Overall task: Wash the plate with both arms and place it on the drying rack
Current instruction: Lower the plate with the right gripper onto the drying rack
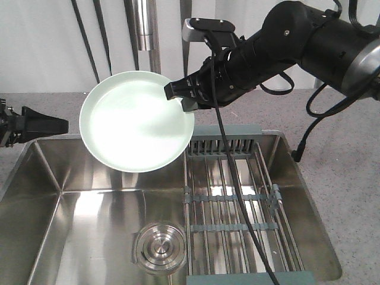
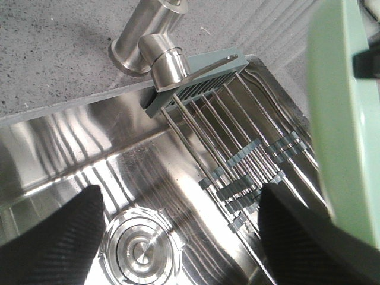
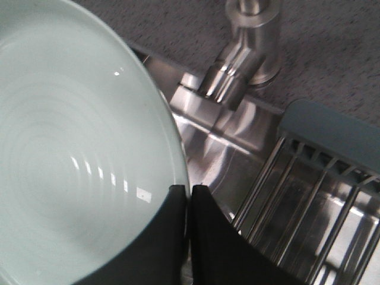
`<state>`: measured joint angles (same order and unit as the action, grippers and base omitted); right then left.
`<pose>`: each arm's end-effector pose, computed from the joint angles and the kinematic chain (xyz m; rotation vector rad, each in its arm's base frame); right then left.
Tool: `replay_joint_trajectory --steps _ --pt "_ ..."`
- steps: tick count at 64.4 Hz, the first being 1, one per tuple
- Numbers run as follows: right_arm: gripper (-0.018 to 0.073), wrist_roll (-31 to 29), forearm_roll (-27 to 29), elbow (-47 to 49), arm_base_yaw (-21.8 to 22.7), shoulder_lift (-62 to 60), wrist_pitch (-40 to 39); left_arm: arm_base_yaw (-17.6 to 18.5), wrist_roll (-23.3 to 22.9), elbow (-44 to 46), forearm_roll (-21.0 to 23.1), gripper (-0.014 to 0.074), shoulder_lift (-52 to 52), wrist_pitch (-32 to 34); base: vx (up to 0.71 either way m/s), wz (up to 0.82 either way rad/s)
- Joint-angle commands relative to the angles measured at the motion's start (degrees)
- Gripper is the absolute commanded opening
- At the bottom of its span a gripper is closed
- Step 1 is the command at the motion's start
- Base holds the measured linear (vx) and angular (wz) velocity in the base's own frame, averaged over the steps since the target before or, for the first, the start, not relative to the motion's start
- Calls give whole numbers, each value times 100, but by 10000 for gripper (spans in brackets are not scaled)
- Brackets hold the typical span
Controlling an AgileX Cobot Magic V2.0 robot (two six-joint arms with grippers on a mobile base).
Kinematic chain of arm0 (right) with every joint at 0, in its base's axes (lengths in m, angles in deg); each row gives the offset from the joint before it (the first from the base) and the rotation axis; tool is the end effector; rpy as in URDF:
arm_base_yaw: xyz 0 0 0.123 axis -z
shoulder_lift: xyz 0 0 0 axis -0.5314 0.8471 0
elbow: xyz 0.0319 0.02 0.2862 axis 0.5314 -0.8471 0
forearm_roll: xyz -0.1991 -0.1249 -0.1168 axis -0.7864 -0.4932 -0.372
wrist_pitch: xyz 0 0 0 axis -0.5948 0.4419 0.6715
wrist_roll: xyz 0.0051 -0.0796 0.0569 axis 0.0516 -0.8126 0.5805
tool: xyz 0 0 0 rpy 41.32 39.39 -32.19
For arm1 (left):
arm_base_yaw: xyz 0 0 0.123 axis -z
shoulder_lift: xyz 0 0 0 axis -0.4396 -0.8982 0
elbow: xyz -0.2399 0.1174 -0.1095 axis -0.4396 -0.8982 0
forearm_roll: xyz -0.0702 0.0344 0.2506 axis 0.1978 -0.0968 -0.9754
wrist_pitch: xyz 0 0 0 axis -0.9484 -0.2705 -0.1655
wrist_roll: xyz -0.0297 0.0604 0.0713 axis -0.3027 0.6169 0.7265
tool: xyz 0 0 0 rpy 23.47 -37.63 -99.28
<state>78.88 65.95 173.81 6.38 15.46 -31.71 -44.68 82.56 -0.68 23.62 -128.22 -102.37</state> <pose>0.3830 0.2125 0.3401 -0.5373 2.3925 0.5652 0.3533 0.0273 0.2633 0.3315 2.1530 -1.0628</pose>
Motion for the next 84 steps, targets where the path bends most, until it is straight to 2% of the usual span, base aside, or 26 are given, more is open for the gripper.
replay_joint_trajectory --steps 1,13,19,24,44,51,73,84 --pt "-8 343 -374 182 45 -331 -644 18 17 134 398 524 281 -325 0 0" --pt "-8 1083 -1517 182 45 -417 -703 18 17 134 398 524 281 -325 0 0" --pt "-8 1452 -2143 182 45 -554 -482 18 17 134 398 524 281 -325 0 0" --pt "-8 1642 -2412 182 45 -712 -192 18 17 134 398 524 281 -325 0 0" --pt "-8 1627 -2433 182 45 -1138 1249 18 17 134 398 524 281 -325 0 0" --pt "-8 1622 -2478 173 45 -1130 1452 18 17 134 398 524 281 -325 0 0" --pt "-8 1838 -4071 148 45 -877 2134 18 17 134 398 524 281 -325 0 0" --pt "-6 1838 -4175 134 45 -762 2108 18 17 134 398 524 281 -325 0 0"
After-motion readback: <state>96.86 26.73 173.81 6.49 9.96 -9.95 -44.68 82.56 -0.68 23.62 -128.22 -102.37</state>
